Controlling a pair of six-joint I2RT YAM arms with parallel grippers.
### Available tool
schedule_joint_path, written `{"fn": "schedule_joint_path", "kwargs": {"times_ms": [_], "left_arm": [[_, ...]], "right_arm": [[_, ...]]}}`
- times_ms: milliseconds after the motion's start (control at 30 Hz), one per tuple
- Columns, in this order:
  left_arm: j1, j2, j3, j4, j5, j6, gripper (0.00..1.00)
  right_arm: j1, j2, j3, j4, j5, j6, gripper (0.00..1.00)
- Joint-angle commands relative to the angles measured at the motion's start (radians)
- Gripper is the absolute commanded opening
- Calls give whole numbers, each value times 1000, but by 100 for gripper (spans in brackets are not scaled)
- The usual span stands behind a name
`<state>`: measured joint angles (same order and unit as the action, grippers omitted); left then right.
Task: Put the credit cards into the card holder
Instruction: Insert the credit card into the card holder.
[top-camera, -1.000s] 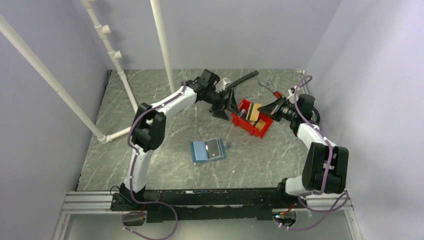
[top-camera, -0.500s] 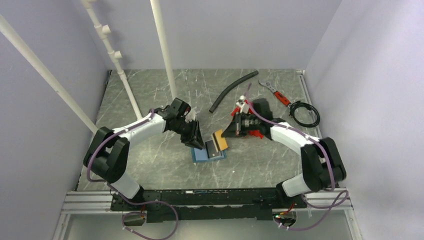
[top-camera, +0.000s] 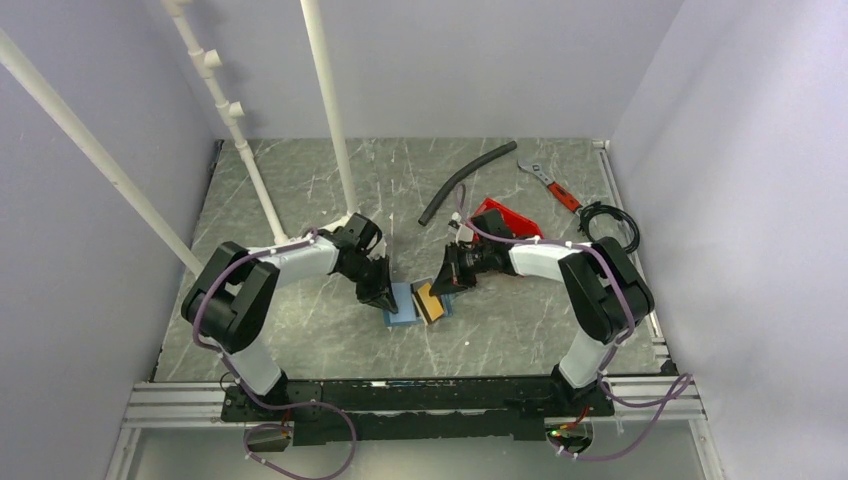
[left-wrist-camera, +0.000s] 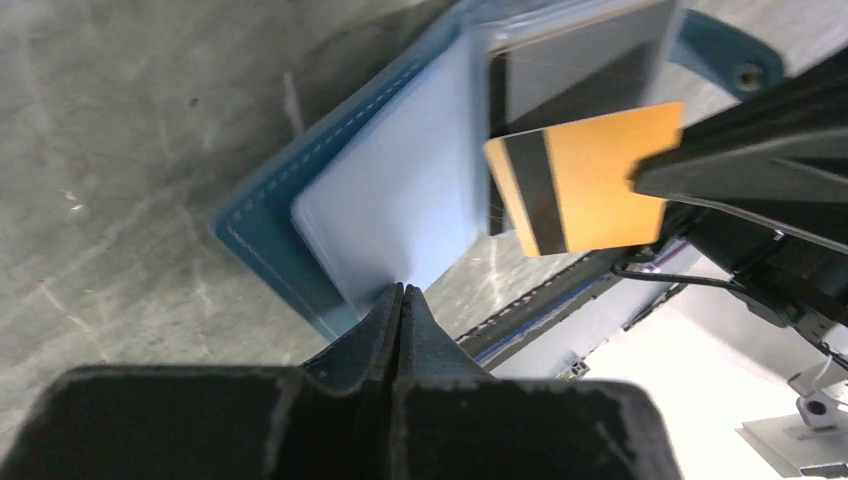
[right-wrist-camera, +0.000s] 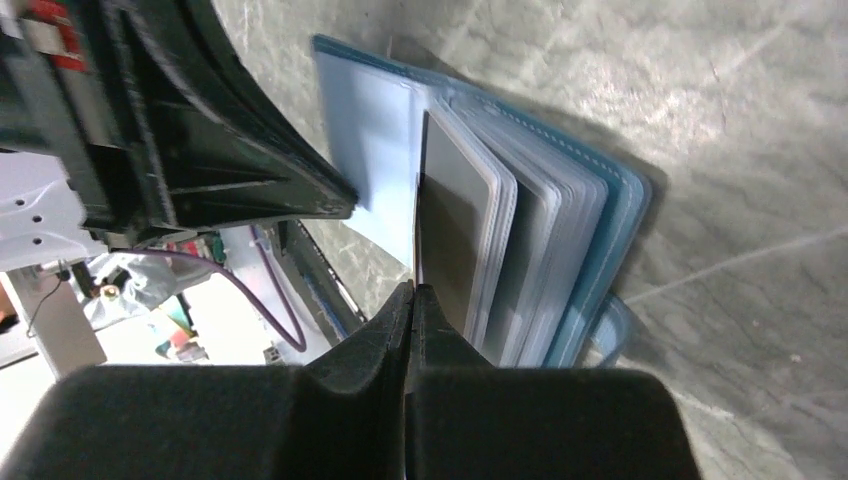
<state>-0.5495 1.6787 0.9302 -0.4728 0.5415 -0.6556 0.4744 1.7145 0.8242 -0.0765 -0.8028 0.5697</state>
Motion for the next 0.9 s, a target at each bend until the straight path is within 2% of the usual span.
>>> {"fn": "schedule_joint_path", "kwargs": {"times_ms": [0,400,567,867], "left_arm": [[-1,17,-27,26,-49,0,2],[0,30,-44,10,-80,17,0],[-1,35,-53,25,-69,16,0],[-1,39,-65,45,-43,4,0]], "right_arm": [[16,12,63,1,50,-34,0],[34,73,98,8,85,-51,0],[41,115,87,117,42,-47,0],[46,134,35,333,66,-1,0]]}}
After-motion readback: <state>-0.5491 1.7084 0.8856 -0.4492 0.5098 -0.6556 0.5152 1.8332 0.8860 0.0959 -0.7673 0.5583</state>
